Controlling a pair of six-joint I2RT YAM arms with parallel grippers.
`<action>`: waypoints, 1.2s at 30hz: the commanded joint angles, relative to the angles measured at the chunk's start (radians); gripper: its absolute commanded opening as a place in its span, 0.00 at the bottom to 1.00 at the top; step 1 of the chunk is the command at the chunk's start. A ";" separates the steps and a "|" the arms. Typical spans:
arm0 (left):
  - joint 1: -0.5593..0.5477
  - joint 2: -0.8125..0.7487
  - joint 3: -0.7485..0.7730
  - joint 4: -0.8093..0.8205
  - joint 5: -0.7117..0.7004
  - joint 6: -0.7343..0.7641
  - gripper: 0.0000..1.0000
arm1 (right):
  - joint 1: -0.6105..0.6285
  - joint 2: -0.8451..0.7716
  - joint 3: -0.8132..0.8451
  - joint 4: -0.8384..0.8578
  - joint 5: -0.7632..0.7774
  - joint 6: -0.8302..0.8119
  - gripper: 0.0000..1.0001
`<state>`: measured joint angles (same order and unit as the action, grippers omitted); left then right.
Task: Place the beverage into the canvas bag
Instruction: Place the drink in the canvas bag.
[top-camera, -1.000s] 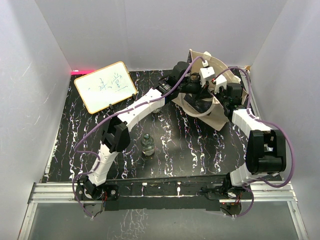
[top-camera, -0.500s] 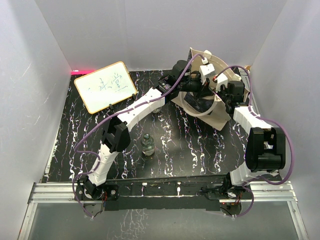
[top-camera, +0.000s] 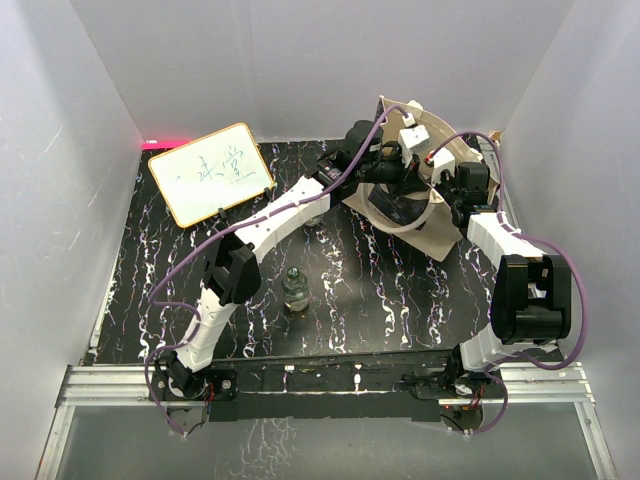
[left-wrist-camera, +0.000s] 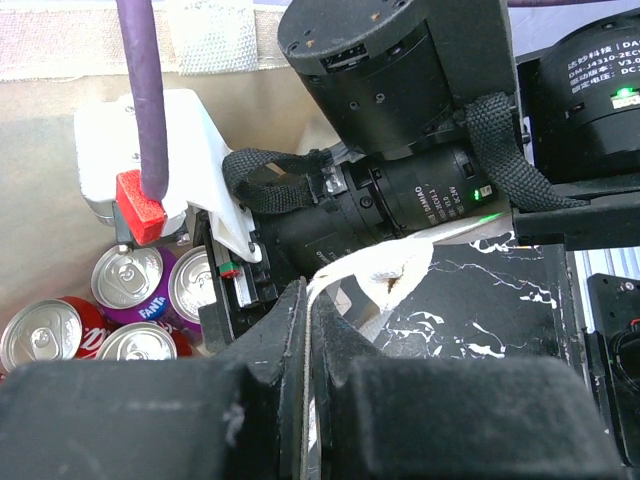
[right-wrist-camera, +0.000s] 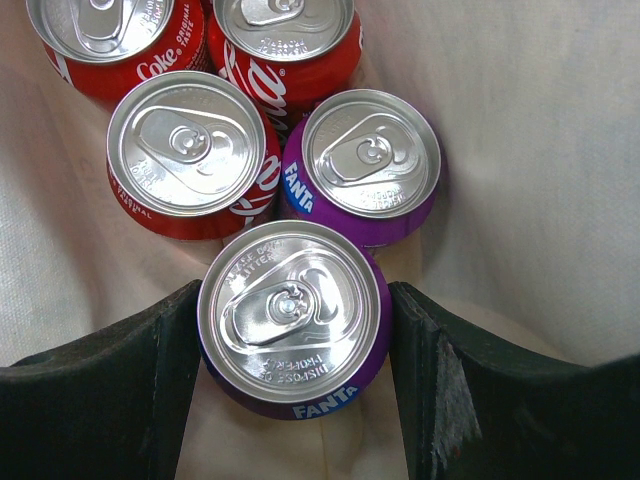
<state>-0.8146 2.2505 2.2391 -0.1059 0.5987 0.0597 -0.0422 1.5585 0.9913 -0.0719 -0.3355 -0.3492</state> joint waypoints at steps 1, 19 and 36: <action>0.022 -0.233 0.155 0.393 -0.047 -0.029 0.00 | -0.011 -0.012 -0.032 -0.067 0.000 -0.057 0.08; 0.117 -0.371 -0.151 0.237 0.288 0.099 0.18 | -0.018 -0.029 0.177 -0.236 -0.269 -0.006 0.08; 0.121 -0.289 -0.030 -0.097 0.370 0.302 0.70 | 0.019 -0.083 0.117 -0.336 -0.313 0.028 0.08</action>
<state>-0.6983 1.9656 2.1731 -0.0948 0.9279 0.2749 -0.0559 1.5509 1.1107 -0.3485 -0.5438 -0.3820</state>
